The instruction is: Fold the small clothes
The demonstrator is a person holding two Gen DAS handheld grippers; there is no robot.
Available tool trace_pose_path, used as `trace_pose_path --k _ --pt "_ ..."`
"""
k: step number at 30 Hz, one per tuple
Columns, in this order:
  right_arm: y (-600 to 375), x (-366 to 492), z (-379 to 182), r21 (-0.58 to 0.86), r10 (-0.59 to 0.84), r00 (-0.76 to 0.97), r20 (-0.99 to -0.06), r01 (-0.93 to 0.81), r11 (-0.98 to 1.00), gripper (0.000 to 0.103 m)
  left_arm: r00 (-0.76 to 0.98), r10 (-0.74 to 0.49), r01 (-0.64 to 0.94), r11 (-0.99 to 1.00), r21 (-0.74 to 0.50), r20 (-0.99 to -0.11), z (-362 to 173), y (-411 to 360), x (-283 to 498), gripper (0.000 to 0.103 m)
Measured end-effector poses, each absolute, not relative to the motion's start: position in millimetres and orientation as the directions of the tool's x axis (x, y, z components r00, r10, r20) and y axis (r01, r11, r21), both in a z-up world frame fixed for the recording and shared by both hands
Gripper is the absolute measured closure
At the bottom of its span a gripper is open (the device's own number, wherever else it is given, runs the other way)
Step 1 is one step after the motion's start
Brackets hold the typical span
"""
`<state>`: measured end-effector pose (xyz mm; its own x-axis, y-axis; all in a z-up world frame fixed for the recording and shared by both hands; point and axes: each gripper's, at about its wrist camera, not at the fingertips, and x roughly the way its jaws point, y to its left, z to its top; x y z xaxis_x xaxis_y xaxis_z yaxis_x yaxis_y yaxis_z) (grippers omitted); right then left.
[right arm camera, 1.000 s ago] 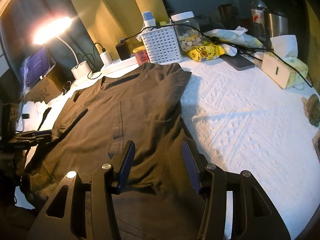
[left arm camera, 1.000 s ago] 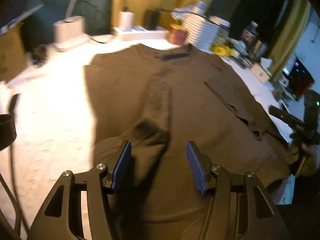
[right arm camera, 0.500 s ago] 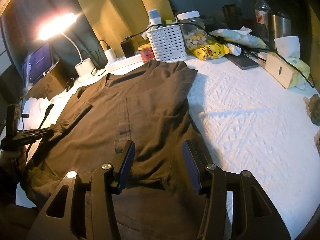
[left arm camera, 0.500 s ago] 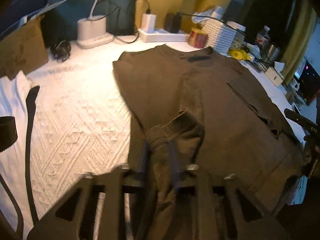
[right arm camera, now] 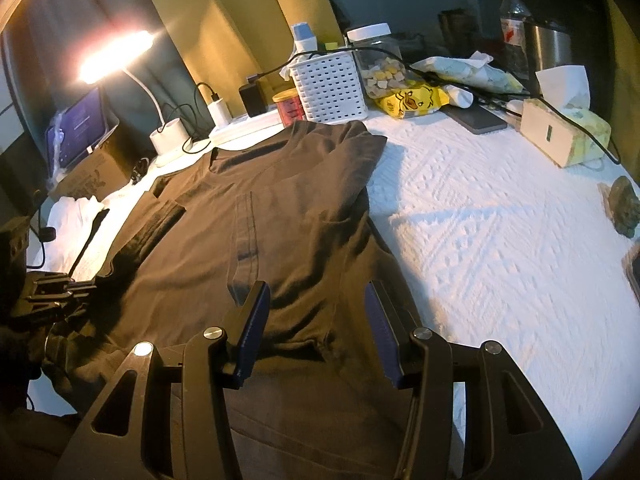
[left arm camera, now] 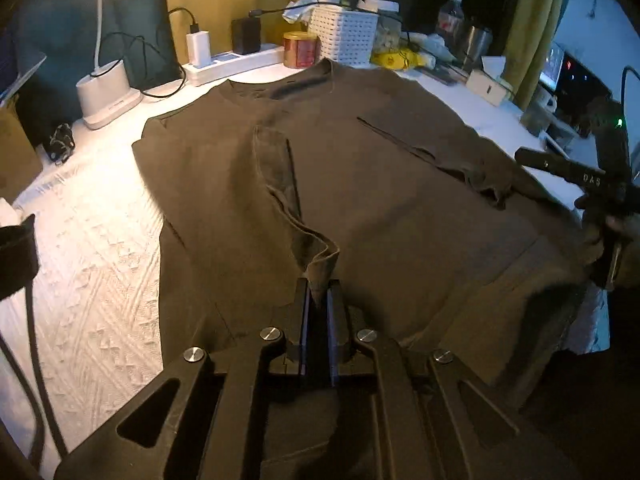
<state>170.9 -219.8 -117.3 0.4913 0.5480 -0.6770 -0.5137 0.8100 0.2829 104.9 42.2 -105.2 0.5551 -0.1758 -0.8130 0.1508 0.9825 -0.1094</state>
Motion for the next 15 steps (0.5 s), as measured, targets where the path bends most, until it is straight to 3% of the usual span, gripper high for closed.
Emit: trace_pose_path --k 2,3,4,15 --pt "-223.4 172.0 -117.9 0.287 0.547 0.493 -0.677 -0.507 0.813 0.051 0.562 -0.217 0.177 0.974 -0.141 -0.798 -97.7 40.4 105.2 0.062" --pt "-224.7 172.7 -118.1 0.289 0.546 0.494 -0.676 -0.504 0.814 0.051 0.572 -0.237 0.181 0.970 -0.161 -0.785 -92.9 41.0 106.8 0.033" --pt "-226.0 173.4 -118.2 0.290 0.546 0.495 -0.676 -0.502 0.815 0.051 0.586 -0.243 0.174 0.969 -0.173 -0.773 -89.5 42.5 108.5 0.018" --pt "-240.7 182.2 -120.0 0.316 0.551 0.508 -0.662 -0.478 0.819 0.051 0.546 -0.260 0.111 0.965 -0.239 -0.796 -106.4 46.8 178.4 0.017"
